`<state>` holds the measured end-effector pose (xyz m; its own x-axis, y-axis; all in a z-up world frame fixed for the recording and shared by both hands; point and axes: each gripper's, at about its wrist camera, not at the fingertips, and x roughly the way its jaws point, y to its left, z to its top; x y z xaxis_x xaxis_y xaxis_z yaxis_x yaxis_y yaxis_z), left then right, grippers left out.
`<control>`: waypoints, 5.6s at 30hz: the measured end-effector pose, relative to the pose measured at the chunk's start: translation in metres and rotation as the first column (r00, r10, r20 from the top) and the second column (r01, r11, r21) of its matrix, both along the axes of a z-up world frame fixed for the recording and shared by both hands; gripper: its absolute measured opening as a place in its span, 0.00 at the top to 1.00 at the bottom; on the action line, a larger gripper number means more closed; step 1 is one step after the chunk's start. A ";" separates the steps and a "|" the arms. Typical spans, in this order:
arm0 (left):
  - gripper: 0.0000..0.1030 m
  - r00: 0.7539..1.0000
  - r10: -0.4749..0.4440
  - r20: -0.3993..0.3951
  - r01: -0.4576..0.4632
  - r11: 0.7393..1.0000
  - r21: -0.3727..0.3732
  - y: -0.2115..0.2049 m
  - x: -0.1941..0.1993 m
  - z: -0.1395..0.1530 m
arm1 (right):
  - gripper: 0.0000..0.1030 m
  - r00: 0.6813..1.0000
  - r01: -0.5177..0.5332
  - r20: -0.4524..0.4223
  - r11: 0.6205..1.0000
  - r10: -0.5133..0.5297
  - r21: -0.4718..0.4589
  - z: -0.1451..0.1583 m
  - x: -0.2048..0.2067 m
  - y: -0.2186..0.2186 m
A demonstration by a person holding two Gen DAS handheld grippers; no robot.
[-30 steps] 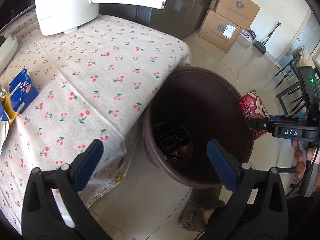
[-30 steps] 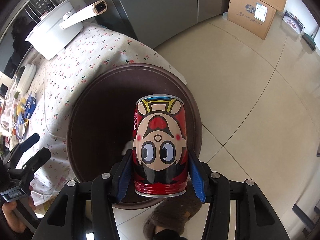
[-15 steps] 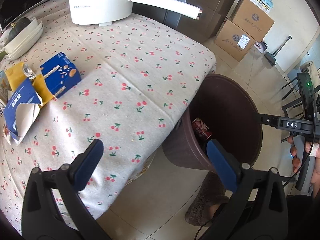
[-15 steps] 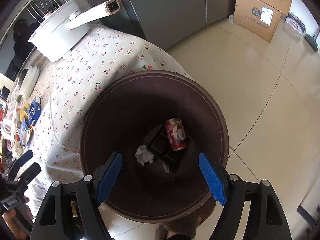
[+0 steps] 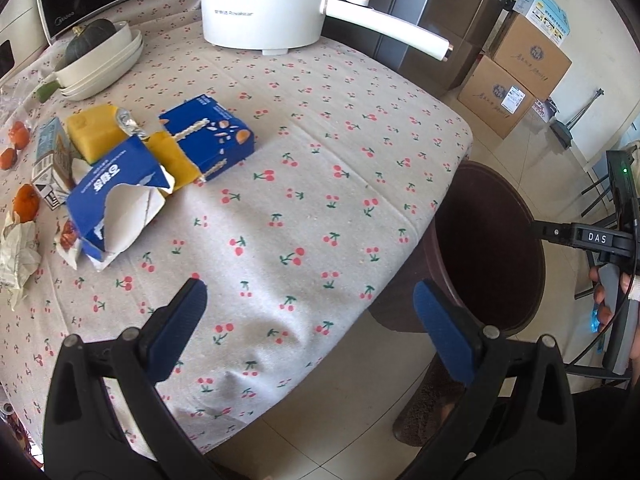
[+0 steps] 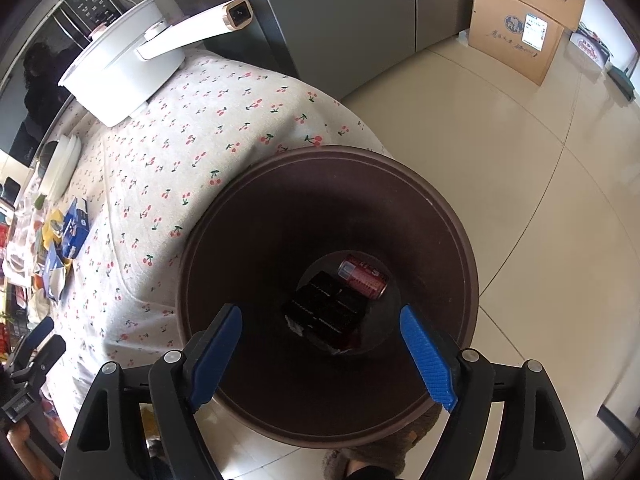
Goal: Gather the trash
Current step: 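Grasp the blue tissue box with the left tool, then grasp the yellow snack wrapper with the right tool while the left tool holds the blue box, then carry the blue box and yellow wrapper over the brown bin and open both tools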
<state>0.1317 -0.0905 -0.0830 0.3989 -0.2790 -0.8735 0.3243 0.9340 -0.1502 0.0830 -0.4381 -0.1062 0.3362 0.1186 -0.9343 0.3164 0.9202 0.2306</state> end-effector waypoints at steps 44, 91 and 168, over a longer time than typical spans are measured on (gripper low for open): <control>0.09 0.990 -0.096 -0.107 0.105 0.991 0.083 0.123 0.124 -0.054 | 0.18 0.931 -0.359 0.021 0.922 0.365 -0.143 0.011 0.115 0.230; 0.43 0.909 0.409 -0.074 -0.414 0.876 -0.246 0.277 0.024 0.025 | 0.44 0.510 -0.803 -0.015 0.470 0.860 -0.367 -0.020 0.185 0.425; 0.01 0.988 -0.152 -0.015 0.147 0.975 -0.166 -0.120 -0.001 -0.011 | 0.90 0.916 -0.212 0.350 0.977 0.199 -0.001 0.065 -0.032 -0.007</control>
<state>0.1306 -0.2104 -0.0942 0.3181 -0.4742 -0.8210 0.4520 0.8370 -0.3083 0.0514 -0.4452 -0.0415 0.6022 0.2508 -0.7579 0.0158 0.9454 0.3255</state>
